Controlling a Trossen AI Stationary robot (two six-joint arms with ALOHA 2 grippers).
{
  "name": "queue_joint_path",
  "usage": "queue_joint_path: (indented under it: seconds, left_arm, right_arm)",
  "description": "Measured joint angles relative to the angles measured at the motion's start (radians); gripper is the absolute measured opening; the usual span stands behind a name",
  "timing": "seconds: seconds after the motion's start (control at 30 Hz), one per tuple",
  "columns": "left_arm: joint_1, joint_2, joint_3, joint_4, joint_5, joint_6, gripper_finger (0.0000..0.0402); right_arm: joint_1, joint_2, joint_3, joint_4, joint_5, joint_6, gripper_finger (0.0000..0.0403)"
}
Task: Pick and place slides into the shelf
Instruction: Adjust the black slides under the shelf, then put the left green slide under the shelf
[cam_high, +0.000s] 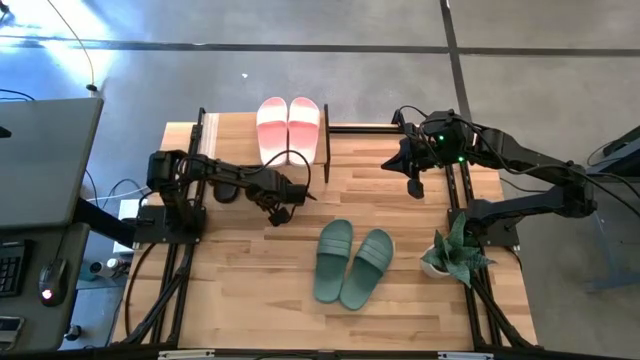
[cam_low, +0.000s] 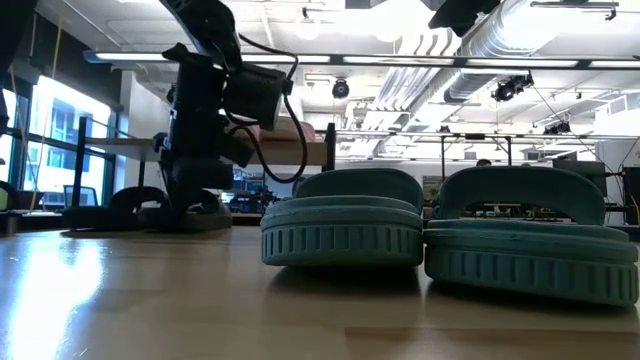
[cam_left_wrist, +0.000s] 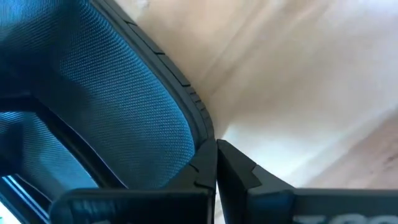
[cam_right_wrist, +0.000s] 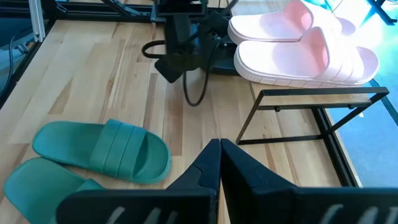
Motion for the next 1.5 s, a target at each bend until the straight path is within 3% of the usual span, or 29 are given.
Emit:
queue_joint_path:
  seconds: [0.6,1.17,1.5]
  left_arm:
    - [0.028,0.0,0.0,-0.013,0.035,0.043,0.0007]
    - [0.021,-0.005,0.005,-0.014,0.104,0.038,0.0131]
    - [-0.097,-0.005,0.116,-0.043,0.089,0.027,0.0159]
  right_arm:
    - [0.0,0.0,0.0,-0.009,0.0,0.0,0.0]
    - [0.0,0.0,0.0,-0.009,-0.001,0.0,0.0]
    - [0.0,0.0,0.0,-0.008,-0.001,0.0,0.0]
